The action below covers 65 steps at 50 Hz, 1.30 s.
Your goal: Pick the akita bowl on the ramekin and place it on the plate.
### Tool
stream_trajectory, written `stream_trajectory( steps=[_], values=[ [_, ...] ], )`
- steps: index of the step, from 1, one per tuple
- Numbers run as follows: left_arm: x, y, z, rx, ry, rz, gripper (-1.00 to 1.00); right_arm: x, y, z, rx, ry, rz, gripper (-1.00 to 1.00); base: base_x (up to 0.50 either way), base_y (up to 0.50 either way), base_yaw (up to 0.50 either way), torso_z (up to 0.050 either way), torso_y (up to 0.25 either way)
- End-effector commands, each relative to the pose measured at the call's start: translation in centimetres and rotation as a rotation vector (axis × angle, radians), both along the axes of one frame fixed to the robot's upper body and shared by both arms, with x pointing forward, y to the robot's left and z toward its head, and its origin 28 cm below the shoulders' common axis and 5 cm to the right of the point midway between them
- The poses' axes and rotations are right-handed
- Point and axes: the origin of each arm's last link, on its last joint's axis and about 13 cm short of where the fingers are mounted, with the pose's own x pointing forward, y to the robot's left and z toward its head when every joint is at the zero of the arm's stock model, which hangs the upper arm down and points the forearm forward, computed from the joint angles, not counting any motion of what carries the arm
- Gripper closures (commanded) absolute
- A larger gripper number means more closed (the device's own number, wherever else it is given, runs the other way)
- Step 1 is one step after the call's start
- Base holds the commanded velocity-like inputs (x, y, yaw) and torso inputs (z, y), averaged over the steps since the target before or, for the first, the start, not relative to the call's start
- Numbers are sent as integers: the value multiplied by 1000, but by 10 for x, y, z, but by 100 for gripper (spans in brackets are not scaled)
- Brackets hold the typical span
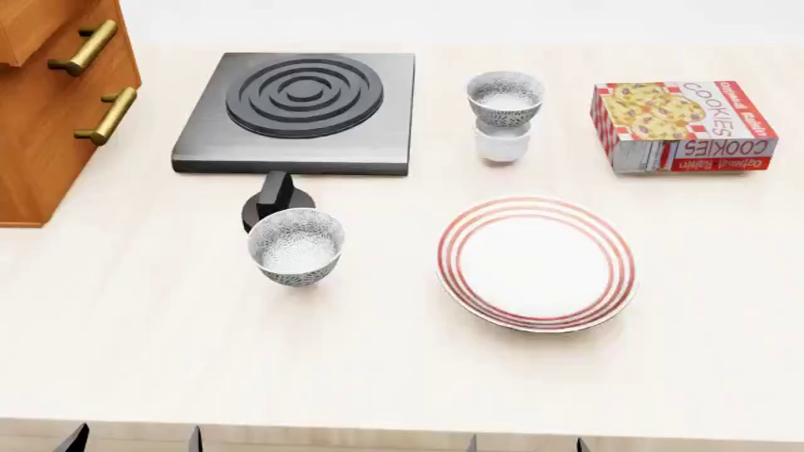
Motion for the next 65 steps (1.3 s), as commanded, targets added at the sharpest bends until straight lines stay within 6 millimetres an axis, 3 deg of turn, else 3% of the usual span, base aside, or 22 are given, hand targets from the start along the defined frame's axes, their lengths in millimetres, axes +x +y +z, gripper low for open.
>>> stream_trajectory(
  steps=[1, 9, 14, 17, 21, 23, 40, 48, 54, 65],
  values=[
    [0, 0, 0, 1, -1, -2, -100, 0, 0, 0, -1, 0, -2, -100, 0, 0, 0, 0, 0],
    [-3, 0, 3, -3, -11, -5, -100, -1, 1, 3, -10, -4, 0, -100, 0, 0, 0, 0, 0],
    [-10, 0, 15, -1, -72, -13, -100, -7, 1, 18, 0, -49, 7, -100, 0, 0, 0, 0, 0],
    [-15, 1, 25, -13, -114, -19, -100, -14, 1, 38, 6, -92, 12, -100, 0, 0, 0, 0, 0],
    [-22, 1, 38, -26, -155, -26, -100, -25, 3, 50, 30, -167, 36, -100, 0, 0, 0, 0, 0],
    [-25, 2, 43, -33, -176, -33, -100, -31, 4, 68, 21, -194, 40, -100, 0, 0, 0, 0, 0],
    [-58, 7, 92, -99, -343, -35, -100, -69, 3, 111, 8, -383, 20, -100, 0, 0, 0, 0, 0],
    [-72, 9, 108, -134, -393, -56, -100, -77, 1, 121, 19, -440, 1, -100, 0, 0, 0, 0, 0],
    [-66, 8, 101, -125, -378, -50, -100, -79, 1, 129, 28, -427, 12, -100, 465, 0, 0, 0, 0],
    [-64, 7, 100, -113, -372, -48, -100, -77, 2, 123, 22, -414, 27, -100, 500, 0, 0, 0, 0]
  ],
)
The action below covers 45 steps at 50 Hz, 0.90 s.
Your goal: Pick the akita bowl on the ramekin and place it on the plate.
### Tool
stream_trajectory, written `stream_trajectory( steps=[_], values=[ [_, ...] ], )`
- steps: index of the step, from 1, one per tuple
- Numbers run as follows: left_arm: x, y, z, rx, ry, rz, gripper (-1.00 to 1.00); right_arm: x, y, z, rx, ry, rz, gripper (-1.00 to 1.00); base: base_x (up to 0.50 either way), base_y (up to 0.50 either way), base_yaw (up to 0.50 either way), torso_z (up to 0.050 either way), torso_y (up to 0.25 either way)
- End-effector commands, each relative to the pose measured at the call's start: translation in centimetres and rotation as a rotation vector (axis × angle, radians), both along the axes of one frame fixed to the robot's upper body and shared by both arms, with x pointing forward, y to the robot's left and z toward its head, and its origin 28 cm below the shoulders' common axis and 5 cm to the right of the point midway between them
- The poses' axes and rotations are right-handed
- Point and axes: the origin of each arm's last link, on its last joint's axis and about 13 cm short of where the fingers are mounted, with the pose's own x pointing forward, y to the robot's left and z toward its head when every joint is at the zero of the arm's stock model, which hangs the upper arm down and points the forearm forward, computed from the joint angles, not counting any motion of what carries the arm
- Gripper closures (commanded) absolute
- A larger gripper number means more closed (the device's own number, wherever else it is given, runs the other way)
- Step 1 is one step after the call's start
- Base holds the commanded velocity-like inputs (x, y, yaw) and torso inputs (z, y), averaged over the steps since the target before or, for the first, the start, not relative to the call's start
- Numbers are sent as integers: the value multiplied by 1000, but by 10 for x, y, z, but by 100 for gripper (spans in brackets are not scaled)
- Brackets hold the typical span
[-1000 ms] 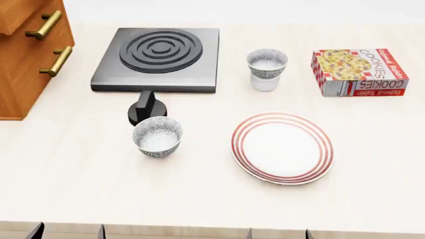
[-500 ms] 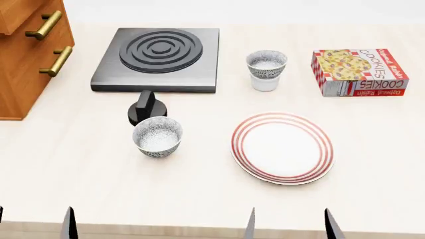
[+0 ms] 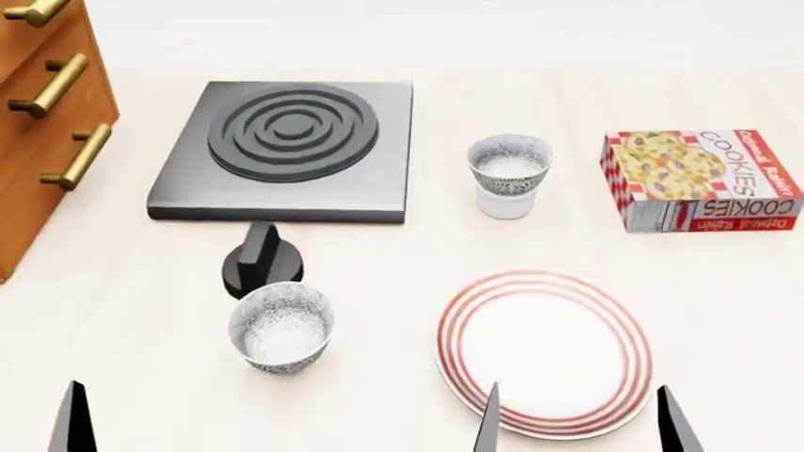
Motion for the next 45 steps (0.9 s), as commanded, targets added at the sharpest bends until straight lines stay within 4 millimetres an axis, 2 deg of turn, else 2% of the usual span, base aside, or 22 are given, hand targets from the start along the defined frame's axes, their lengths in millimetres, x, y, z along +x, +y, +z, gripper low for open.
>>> stream_trajectory(
  steps=[1, 33, 45],
  values=[
    [-1, 0, 2, 0, -7, -2, -100, -3, 1, 4, -1, -5, 10, -100, 500, 0, 0, 0, 0],
    [-3, -1, 2, -18, -8, -33, -100, -4, 2, 2, -3, -2, 35, -100, 500, 0, 0, 0, 0],
    [-2, -1, 2, -11, 11, -30, -100, -4, 3, 2, 1, -11, 51, -100, 500, 0, 0, 50, 0]
  ],
)
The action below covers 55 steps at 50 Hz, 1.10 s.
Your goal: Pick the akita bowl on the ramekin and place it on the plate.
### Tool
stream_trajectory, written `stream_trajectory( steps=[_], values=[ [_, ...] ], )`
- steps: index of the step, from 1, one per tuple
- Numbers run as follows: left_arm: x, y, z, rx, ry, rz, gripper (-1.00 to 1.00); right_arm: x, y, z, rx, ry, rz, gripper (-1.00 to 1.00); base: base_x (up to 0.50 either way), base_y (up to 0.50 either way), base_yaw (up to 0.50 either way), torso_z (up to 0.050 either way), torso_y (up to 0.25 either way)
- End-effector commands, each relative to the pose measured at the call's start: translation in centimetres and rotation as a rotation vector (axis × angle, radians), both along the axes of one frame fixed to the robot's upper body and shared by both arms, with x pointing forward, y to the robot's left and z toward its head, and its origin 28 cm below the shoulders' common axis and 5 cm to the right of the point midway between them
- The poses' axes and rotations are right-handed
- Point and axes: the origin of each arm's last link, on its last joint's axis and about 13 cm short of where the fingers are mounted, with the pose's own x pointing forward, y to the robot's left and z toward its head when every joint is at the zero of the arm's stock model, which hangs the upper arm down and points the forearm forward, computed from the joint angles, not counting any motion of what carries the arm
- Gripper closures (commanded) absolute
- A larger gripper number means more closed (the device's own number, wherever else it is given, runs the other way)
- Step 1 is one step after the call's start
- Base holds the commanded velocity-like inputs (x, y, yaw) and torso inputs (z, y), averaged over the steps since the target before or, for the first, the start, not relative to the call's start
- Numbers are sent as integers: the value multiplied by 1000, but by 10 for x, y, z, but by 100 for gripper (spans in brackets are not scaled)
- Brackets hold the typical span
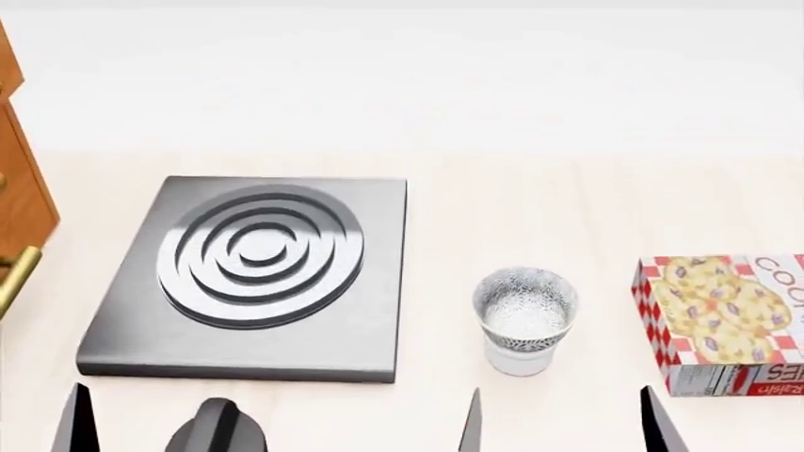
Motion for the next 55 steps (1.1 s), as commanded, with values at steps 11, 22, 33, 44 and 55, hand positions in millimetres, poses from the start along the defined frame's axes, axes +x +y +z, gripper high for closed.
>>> stream_trajectory(
  steps=[11, 22, 33, 44, 55],
  values=[
    [-1, 0, 0, -1, 5, -12, -100, -2, 1, -1, 7, -42, 37, -100, 227, 0, 0, 50, 0],
    [-1, 0, 0, -2, 4, -14, -100, -2, 1, -1, 12, -40, 48, -100, 0, 0, 0, 50, 0],
    [-1, 0, 0, -11, -8, -7, -100, -2, 1, -1, 17, -38, 52, -100, 0, 0, 0, 50, 0],
    [-3, 2, -1, 4, -11, 5, -100, -1, 1, -2, 15, -34, 51, -100, 0, 0, 0, 0, -136],
    [0, 1, 0, -1, -11, 11, -100, -1, 1, -2, 16, -32, 53, -100, 0, 0, 0, 0, -250]
  ],
)
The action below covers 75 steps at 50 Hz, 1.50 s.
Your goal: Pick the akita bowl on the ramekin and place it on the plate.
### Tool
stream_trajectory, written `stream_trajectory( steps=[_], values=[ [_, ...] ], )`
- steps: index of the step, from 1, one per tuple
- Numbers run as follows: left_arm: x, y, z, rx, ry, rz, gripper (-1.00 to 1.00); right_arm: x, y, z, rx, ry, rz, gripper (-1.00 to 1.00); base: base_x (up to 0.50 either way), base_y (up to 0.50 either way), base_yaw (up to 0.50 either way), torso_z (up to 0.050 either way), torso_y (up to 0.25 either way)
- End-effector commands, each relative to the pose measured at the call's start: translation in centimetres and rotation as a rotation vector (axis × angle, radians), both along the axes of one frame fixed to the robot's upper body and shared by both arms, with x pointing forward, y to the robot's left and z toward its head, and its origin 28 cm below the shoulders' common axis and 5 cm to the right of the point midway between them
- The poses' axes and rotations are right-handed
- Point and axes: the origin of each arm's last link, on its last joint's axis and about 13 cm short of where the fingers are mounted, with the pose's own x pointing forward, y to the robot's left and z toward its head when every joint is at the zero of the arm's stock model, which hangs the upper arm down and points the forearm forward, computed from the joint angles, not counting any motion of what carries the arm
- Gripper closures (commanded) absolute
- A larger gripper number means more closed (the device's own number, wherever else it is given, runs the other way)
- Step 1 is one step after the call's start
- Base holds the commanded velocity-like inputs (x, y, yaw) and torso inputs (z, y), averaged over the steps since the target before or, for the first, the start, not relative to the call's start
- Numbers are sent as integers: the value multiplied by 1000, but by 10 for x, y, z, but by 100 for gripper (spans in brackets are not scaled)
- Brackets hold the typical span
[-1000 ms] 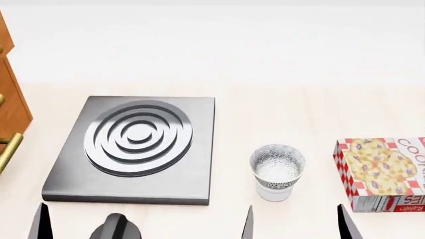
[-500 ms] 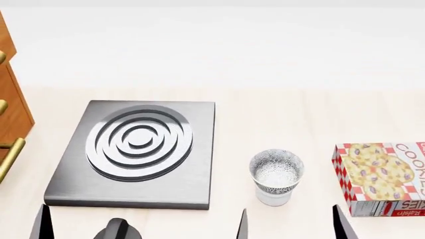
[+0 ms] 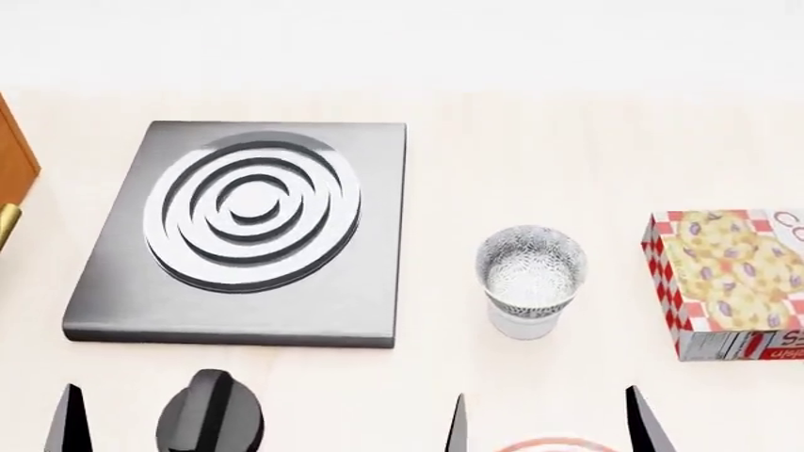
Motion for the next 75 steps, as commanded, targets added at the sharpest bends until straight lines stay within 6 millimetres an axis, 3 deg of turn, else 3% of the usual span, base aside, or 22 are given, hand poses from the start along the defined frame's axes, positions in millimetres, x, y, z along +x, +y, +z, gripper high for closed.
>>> stream_trajectory(
  steps=[1, 23, 52, 56, 61, 63, 68, 75],
  values=[
    [2, 0, 0, 2, -1, 5, -100, 1, 0, -1, 0, 3, 2, -100, 0, 0, 0, 0, -250],
    [3, -2, -2, 4, 0, 6, -100, 0, 0, -1, -3, 6, 6, -100, 0, 0, 0, 0, -250],
    [3, -4, -2, 0, 35, -14, -100, 2, 1, -3, 8, -2, 41, -100, 0, 0, 0, 0, -1],
    [6, -5, -5, 3, 46, -12, -100, 7, -5, 9, 49, -47, 66, -100, 0, 0, 0, 0, 0],
    [9, -7, -9, 13, 64, -20, -100, 28, -21, 34, -112, 31, 72, -100, 0, 0, 0, 0, 0],
    [10, -7, -11, 18, 78, -20, -100, 42, -20, 33, -318, 125, 153, -100, 0, 0, 0, 0, 0],
    [10, -7, -13, 16, 85, -24, -100, 64, -22, 45, -483, 190, 145, -100, 0, 0, 0, 0, 0],
    [14, -4, -15, 4, 98, -21, -100, 96, -29, 93, -749, 198, 61, -100, 0, 0, 0, 0, 0]
  ],
)
